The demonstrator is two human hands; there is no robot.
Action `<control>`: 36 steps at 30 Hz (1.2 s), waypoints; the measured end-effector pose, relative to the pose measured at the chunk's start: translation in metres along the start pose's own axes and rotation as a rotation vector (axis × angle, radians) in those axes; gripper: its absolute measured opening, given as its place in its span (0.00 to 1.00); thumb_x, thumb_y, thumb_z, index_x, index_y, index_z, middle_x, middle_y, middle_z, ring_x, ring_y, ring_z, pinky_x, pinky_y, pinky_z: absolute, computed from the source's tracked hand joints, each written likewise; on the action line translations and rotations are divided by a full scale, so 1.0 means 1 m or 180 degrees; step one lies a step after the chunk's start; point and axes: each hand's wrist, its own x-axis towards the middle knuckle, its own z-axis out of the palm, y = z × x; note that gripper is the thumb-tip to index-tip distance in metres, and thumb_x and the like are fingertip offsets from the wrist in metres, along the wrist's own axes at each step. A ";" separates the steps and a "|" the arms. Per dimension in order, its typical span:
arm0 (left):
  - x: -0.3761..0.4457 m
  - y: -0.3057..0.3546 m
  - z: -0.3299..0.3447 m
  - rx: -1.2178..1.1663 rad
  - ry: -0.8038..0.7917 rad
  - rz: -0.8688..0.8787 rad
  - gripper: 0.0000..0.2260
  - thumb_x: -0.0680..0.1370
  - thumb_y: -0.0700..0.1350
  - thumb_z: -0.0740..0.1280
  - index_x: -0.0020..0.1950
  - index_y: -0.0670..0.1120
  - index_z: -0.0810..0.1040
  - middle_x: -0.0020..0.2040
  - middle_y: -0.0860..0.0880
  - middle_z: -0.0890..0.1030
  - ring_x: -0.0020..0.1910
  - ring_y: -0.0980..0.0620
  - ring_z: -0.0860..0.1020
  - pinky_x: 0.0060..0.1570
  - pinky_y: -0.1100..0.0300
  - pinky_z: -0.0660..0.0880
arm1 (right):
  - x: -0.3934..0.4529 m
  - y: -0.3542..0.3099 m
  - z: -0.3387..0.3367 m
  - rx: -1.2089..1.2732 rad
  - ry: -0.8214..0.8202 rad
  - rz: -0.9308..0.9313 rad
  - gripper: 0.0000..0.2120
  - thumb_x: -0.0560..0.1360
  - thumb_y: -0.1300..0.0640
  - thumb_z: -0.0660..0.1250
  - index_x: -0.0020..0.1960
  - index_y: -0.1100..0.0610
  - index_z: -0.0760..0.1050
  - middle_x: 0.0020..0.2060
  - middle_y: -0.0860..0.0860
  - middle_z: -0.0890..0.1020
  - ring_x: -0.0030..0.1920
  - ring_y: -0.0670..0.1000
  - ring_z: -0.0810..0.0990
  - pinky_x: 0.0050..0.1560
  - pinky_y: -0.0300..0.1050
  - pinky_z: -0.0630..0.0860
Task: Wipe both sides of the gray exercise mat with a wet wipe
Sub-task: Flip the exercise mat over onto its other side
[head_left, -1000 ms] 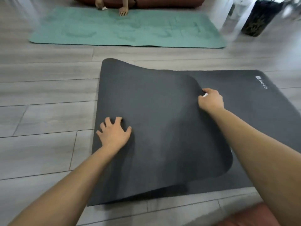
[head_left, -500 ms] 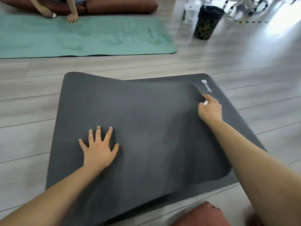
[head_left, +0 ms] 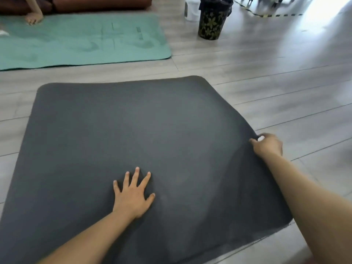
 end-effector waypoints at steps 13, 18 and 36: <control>0.000 0.001 0.042 0.0033 -0.0004 0.0140 0.41 0.71 0.73 0.52 0.81 0.66 0.43 0.84 0.50 0.43 0.83 0.43 0.48 0.78 0.34 0.52 | 0.012 0.091 0.045 -0.0167 0.0225 -0.0056 0.14 0.76 0.49 0.63 0.57 0.55 0.77 0.53 0.59 0.81 0.54 0.63 0.77 0.54 0.54 0.74; 0.005 0.014 0.025 0.0116 0.0324 0.0176 0.36 0.74 0.67 0.55 0.82 0.59 0.59 0.80 0.44 0.63 0.77 0.38 0.65 0.70 0.33 0.66 | 0.018 0.095 0.032 0.0169 0.0504 0.0054 0.11 0.77 0.51 0.64 0.56 0.55 0.77 0.50 0.58 0.81 0.52 0.61 0.78 0.51 0.50 0.73; 0.079 0.072 0.007 0.0050 0.0652 0.0093 0.21 0.73 0.61 0.56 0.56 0.52 0.79 0.64 0.43 0.73 0.61 0.37 0.74 0.65 0.33 0.68 | 0.117 0.034 0.078 -0.0469 0.0950 -0.1424 0.09 0.74 0.58 0.61 0.52 0.61 0.73 0.48 0.63 0.75 0.48 0.64 0.72 0.52 0.58 0.69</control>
